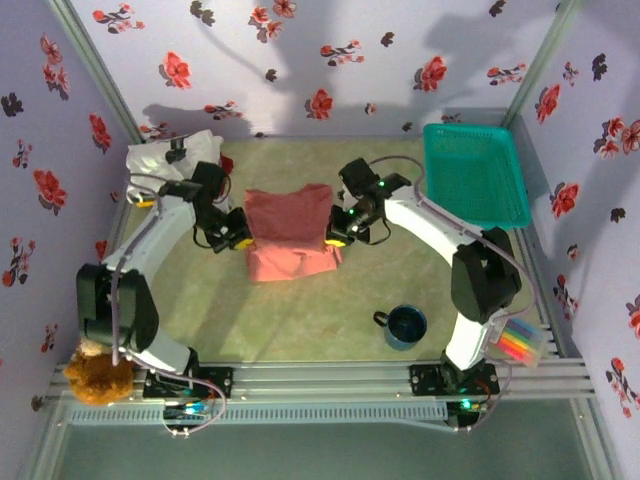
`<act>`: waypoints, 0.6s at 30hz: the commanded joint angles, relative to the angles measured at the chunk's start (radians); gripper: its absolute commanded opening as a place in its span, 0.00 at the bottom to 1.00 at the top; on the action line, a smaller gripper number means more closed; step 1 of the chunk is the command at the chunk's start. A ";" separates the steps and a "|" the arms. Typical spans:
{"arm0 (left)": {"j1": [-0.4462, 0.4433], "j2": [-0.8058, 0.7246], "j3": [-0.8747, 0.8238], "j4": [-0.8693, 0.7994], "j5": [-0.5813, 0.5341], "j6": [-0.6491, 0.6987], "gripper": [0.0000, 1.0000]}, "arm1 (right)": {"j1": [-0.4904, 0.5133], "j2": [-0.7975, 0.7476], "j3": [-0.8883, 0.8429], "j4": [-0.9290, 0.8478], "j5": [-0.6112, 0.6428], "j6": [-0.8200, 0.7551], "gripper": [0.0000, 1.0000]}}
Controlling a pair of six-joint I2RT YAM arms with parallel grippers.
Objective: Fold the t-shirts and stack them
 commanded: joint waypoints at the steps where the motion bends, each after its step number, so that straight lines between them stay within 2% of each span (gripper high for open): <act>1: 0.039 0.063 0.129 -0.092 0.053 0.130 0.00 | -0.028 0.049 0.080 -0.049 -0.031 -0.040 0.00; 10: 0.109 0.236 0.334 -0.138 0.139 0.181 0.00 | -0.088 0.164 0.246 -0.085 -0.075 -0.057 0.00; 18: 0.143 0.427 0.473 -0.141 0.215 0.199 0.00 | -0.126 0.333 0.425 -0.100 -0.113 -0.048 0.00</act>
